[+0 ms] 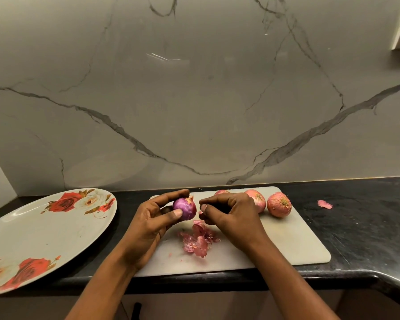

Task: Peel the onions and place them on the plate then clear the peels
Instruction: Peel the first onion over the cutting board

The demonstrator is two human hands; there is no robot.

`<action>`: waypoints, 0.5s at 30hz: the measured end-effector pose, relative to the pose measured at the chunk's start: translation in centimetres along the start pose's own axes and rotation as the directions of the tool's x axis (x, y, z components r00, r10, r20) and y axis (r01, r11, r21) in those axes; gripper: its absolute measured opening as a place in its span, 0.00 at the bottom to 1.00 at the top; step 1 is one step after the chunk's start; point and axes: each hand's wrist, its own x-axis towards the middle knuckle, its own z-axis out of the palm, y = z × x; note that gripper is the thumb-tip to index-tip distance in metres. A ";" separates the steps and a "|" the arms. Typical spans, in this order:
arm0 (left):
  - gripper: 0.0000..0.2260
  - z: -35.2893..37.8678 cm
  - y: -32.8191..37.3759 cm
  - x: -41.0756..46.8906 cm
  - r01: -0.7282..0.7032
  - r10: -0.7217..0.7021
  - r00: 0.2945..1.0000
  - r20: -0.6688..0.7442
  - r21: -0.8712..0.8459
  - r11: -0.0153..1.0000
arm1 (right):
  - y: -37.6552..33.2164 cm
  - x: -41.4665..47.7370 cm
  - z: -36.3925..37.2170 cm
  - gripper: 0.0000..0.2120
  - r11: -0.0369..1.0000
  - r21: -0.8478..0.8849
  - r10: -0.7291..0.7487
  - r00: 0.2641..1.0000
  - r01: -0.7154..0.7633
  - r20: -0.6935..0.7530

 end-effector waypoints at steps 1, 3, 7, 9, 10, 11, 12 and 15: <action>0.22 0.1 0.0 -0.1 -0.002 0.002 1.000 0.013 0.011 1.000 | 0.0 0.0 0.0 0.08 1.000 -0.001 -0.004 1.000 0.004 0.015; 0.21 0.2 0.1 -0.2 -0.018 0.016 0.999 0.041 0.055 0.998 | -0.1 0.0 0.1 0.08 1.000 -0.008 -0.023 0.999 0.023 0.045; 0.22 0.0 0.1 -0.3 -0.049 0.042 0.997 0.070 0.108 0.993 | -0.3 0.0 0.1 0.08 1.000 0.027 -0.015 0.996 0.013 0.083; 0.22 0.0 0.2 -0.3 -0.059 0.050 0.996 0.080 0.107 0.992 | -0.3 0.1 0.0 0.09 0.998 0.054 0.004 0.996 -0.008 0.087; 0.21 0.0 0.2 -0.3 -0.065 0.055 0.995 0.085 0.111 0.992 | -0.4 0.1 -0.1 0.09 0.997 0.071 0.013 0.996 -0.019 0.092; 0.22 0.1 0.2 -0.3 -0.069 0.059 0.995 0.085 0.115 0.991 | -0.4 0.2 -0.2 0.08 0.996 0.081 0.017 0.995 -0.025 0.095; 0.22 0.1 0.2 -0.4 -0.071 0.061 0.995 0.084 0.118 0.991 | -0.4 0.2 -0.3 0.08 0.996 0.082 0.015 0.995 -0.023 0.095; 0.23 0.0 0.2 -0.3 -0.067 0.057 0.995 0.081 0.123 0.990 | -0.3 0.1 -0.3 0.07 0.998 0.066 -0.003 0.996 -0.003 0.088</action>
